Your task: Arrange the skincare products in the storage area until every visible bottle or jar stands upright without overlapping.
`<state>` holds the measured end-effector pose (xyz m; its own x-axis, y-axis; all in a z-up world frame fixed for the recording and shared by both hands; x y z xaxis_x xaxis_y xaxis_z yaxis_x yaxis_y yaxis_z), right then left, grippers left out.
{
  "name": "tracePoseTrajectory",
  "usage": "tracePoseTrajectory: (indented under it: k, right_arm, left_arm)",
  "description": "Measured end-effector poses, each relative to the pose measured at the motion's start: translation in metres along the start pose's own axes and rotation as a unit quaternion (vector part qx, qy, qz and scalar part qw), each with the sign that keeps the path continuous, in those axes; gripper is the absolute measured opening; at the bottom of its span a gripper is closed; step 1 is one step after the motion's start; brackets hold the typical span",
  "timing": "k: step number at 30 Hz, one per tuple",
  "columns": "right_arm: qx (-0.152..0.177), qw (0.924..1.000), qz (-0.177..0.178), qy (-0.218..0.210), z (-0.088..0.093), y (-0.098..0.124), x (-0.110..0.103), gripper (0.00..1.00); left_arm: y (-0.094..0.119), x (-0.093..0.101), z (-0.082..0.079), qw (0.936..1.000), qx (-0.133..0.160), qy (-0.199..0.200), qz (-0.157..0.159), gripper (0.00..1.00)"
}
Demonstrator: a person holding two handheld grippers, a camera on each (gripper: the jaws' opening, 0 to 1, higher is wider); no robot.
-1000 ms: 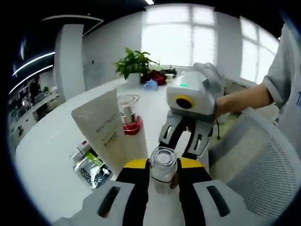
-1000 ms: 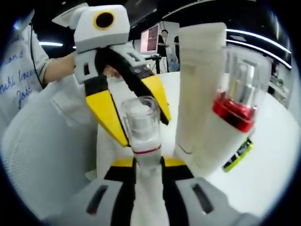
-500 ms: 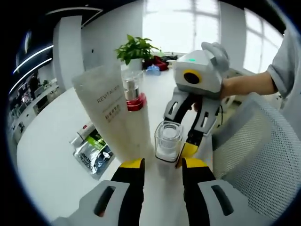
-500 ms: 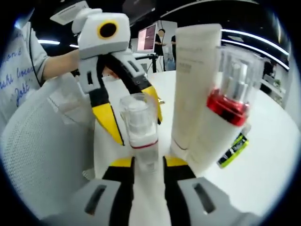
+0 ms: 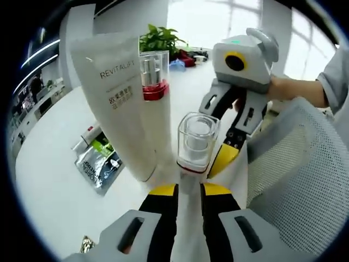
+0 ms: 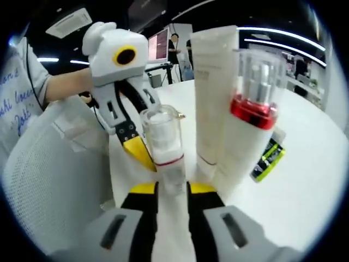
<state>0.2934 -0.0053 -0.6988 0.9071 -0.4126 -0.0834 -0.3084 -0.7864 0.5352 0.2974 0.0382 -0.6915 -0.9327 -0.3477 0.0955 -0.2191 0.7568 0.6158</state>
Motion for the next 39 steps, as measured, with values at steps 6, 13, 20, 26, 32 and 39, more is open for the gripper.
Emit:
tracePoseTrajectory:
  k: [6, 13, 20, 26, 32, 39]
  right_arm:
    - [0.004, 0.9999, 0.008, -0.009, 0.001, 0.002, 0.004, 0.15]
    - [0.01, 0.9993, 0.03, -0.021, 0.003, 0.006, 0.013, 0.13]
    - [0.013, 0.9984, 0.044, -0.033, 0.005, 0.009, 0.019, 0.13]
    - [0.011, 0.998, 0.051, -0.035, 0.007, 0.01, 0.023, 0.12]
    - [0.012, 0.9972, 0.061, -0.041, 0.009, 0.011, 0.029, 0.12]
    - [0.004, 0.9971, 0.067, -0.037, 0.01, 0.011, 0.032, 0.11]
  left_arm:
    - [-0.005, -0.001, -0.001, 0.9999, -0.013, -0.009, 0.0, 0.1]
    - [-0.011, -0.003, -0.004, 0.9999, -0.01, -0.004, -0.011, 0.05]
    - [-0.016, -0.003, -0.006, 0.9999, -0.009, -0.003, -0.013, 0.02]
    - [-0.019, -0.005, -0.009, 0.9998, -0.008, -0.002, -0.016, 0.02]
    - [-0.024, -0.007, -0.01, 0.9997, -0.003, 0.003, -0.022, 0.03]
    - [-0.027, -0.01, -0.013, 0.9995, -0.001, 0.007, -0.031, 0.04]
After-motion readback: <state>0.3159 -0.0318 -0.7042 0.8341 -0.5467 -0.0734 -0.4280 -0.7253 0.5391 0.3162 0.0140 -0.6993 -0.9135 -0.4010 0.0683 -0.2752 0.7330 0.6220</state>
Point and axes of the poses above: the point that each gripper's makers call its tool centre point, and the gripper's own axes: y roughly backward along the fingers, x roughly to its right, z roughly out of its underside, the point moved 2 cm from there along y, roughly backward along the fingers, and after that the axes turned 3 degrees about x, right-handed, at the moved point
